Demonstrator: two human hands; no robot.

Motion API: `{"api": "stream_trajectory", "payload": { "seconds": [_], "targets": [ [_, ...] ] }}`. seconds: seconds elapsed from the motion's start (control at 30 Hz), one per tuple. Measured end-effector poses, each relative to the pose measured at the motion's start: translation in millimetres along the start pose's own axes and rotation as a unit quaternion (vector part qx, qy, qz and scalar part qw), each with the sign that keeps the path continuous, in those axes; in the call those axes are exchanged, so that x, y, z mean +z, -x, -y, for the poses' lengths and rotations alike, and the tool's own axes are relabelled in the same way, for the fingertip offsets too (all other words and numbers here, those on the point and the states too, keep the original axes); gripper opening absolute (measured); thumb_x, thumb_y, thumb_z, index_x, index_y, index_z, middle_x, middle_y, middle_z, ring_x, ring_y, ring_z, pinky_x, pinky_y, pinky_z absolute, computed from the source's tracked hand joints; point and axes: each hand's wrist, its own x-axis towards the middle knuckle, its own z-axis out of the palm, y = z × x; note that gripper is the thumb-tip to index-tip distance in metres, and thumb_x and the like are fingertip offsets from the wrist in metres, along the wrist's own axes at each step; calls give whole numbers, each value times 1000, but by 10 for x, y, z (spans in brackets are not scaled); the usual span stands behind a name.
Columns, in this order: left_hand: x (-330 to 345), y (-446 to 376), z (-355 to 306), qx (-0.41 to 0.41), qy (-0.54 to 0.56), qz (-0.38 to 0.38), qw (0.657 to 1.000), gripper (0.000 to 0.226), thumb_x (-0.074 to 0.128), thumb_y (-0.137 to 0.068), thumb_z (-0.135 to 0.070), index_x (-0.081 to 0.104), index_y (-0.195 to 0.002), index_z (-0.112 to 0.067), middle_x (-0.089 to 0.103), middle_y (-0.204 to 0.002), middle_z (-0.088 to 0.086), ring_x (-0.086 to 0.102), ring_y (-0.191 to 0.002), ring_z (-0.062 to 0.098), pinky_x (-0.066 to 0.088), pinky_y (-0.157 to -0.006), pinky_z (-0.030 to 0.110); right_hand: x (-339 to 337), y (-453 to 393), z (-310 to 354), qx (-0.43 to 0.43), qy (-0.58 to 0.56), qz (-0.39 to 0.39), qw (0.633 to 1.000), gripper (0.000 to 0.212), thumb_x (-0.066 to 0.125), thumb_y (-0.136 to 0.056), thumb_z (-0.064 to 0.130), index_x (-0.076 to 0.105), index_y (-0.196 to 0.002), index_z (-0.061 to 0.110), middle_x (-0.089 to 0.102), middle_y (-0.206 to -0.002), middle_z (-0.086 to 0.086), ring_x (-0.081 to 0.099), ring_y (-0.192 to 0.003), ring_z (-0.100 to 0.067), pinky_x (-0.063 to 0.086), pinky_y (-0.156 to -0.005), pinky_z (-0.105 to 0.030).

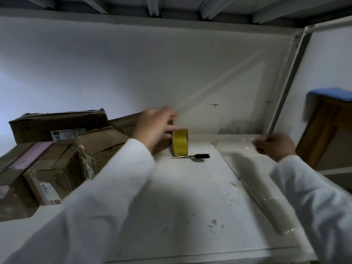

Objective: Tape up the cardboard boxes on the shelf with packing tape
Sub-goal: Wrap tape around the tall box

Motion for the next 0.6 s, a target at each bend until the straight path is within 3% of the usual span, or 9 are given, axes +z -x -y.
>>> {"api": "stream_trajectory", "payload": {
  "seconds": [0.07, 0.1, 0.17, 0.27, 0.33, 0.37, 0.47, 0.53, 0.6],
  "targets": [
    [-180, -152, 100, 9, 14, -90, 996, 16, 52, -92, -20, 65, -83, -18, 69, -86, -2, 64, -70, 12, 49, -63, 26, -49, 44, -263, 30, 62, -26, 997, 13, 67, -85, 17, 72, -80, 7, 68, -79, -13, 64, -82, -31, 49, -78, -34],
    [-191, -201, 185, 16, -21, -96, 995, 16, 52, -92, -20, 64, -83, -16, 67, -85, 0, 61, -72, 14, 48, -68, 27, 26, 97, -303, 23, 102, -7, 994, 13, 66, -86, 17, 73, -92, 7, 70, -90, -14, 63, -89, -33, 49, -82, -36],
    [-88, -250, 400, 13, -108, -55, 993, 11, 51, -94, -22, 61, -93, -18, 60, -87, -1, 55, -79, 14, 45, -75, 26, 285, 262, -274, -26, 190, 70, 979, 18, 60, -89, 21, 71, -101, 14, 69, -107, -12, 61, -100, -31, 46, -88, -33],
    [183, -345, 689, -34, -142, 21, 989, 6, 50, -95, -20, 54, -100, -20, 49, -80, -8, 46, -70, 4, 37, -60, 17, 647, 480, -96, -117, 299, 218, 922, 24, 47, -95, 25, 65, -107, 15, 64, -115, -9, 59, -108, -26, 45, -89, -29],
    [304, -446, 814, -65, -154, 37, 985, 8, 52, -94, -21, 55, -98, -15, 47, -80, -4, 45, -69, 8, 35, -57, 19, 740, 488, -12, -101, 310, 266, 907, 30, 42, -97, 24, 57, -119, 11, 57, -120, -11, 53, -117, -27, 42, -93, -29],
    [339, -508, 884, -82, -165, 47, 982, 21, 53, -93, -23, 56, -109, -9, 52, -88, 1, 50, -77, 12, 40, -64, 23, 763, 456, -11, -81, 326, 282, 898, 33, 41, -96, 27, 54, -122, 12, 53, -120, -12, 51, -120, -28, 40, -96, -31],
    [403, -600, 1076, -153, -199, 65, 966, 63, 56, -92, -34, 35, -142, -2, 46, -138, 12, 45, -125, 29, 37, -101, 33, 731, 399, -19, -57, 366, 276, 887, 36, 49, -87, 38, 52, -114, 14, 48, -120, -10, 51, -118, -32, 40, -94, -36],
    [432, -601, 1195, -169, -196, 84, 962, 54, 60, -91, -33, 46, -133, -3, 51, -132, 10, 47, -125, 32, 37, -101, 34, 738, 324, -42, -65, 326, 282, 900, 16, 56, -80, 30, 62, -88, 18, 60, -105, -9, 59, -102, -27, 43, -78, -27],
    [451, -590, 1294, -152, -174, 93, 969, 24, 68, -84, -29, 63, -100, -11, 63, -113, 15, 58, -112, 34, 43, -97, 37, 695, 302, -51, -60, 310, 285, 905, 2, 67, -73, 23, 68, -72, 21, 66, -89, -4, 62, -86, -22, 43, -69, -22]
  ]
}}
